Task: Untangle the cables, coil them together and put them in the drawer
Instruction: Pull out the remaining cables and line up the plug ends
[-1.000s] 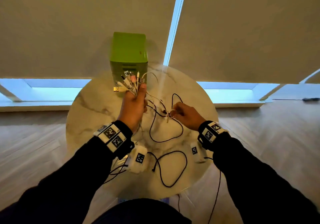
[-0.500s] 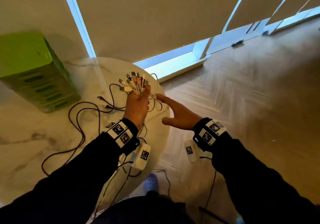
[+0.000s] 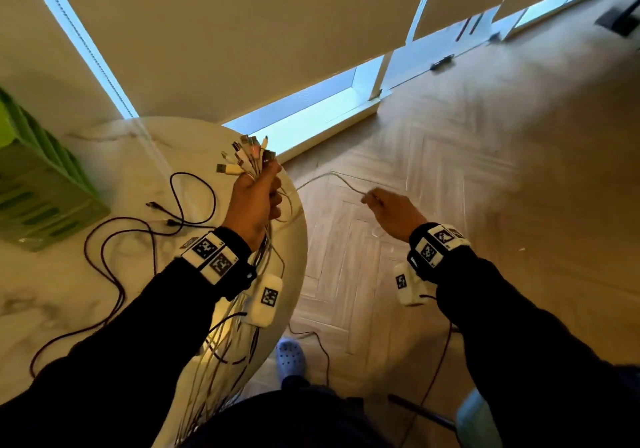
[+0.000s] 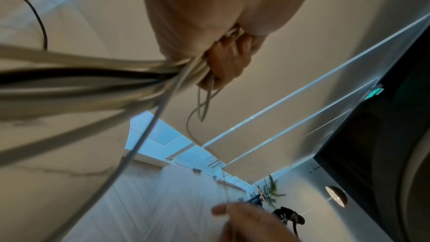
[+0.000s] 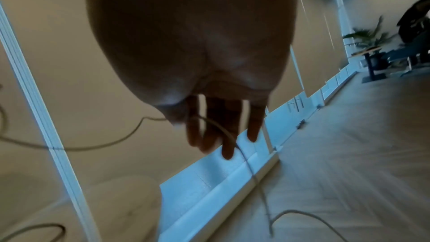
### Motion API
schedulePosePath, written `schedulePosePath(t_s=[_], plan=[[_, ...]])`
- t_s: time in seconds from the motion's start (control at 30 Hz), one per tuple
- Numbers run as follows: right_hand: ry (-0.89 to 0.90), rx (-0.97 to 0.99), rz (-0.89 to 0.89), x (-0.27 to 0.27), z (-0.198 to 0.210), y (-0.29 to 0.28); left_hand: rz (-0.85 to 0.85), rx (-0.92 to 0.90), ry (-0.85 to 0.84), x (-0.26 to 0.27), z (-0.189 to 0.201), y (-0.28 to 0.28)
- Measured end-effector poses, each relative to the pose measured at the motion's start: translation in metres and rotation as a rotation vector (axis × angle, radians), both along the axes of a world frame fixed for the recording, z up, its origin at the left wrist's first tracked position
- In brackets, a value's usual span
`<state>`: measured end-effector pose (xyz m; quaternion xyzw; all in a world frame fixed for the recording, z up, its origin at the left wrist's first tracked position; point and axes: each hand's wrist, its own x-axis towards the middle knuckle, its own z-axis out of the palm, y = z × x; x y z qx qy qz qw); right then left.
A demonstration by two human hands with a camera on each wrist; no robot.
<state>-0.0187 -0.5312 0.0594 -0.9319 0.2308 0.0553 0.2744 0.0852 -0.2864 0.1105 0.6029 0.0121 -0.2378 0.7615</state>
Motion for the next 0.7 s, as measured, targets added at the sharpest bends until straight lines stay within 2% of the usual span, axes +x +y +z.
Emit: schedulePosePath(t_s=[0.07, 0.1, 0.17, 0.27, 0.33, 0.4, 0.53, 0.63, 0.7], plan=[[0.288, -0.091, -0.017, -0.005, -0.016, -0.01, -0.018, -0.034, 0.012, 0.001, 0.002, 0.0], [0.356, -0.122, 0.0, -0.006, -0.021, -0.008, -0.029, -0.055, 0.014, 0.001, 0.004, -0.001], [0.263, -0.083, 0.112, 0.0, -0.019, 0.014, -0.062, -0.075, 0.021, -0.002, 0.008, -0.004], [0.072, 0.046, 0.378, 0.014, -0.002, 0.06, -0.106, -0.055, 0.013, -0.005, 0.01, -0.008], [0.015, 0.148, 0.446, 0.024, 0.008, 0.083, -0.113, -0.026, -0.015, -0.004, 0.01, -0.008], [-0.106, 0.263, 0.404, 0.03, 0.015, 0.092, -0.1, 0.018, -0.054, -0.002, 0.01, -0.005], [-0.326, 0.299, 0.265, 0.034, 0.02, 0.082, -0.022, 0.049, -0.114, 0.007, 0.008, 0.005], [-0.324, 0.307, 0.184, 0.034, 0.024, 0.06, 0.088, 0.068, -0.105, 0.013, 0.005, 0.013], [-0.212, 0.238, 0.171, 0.031, 0.012, 0.036, 0.126, 0.036, -0.088, 0.016, 0.007, 0.018]])
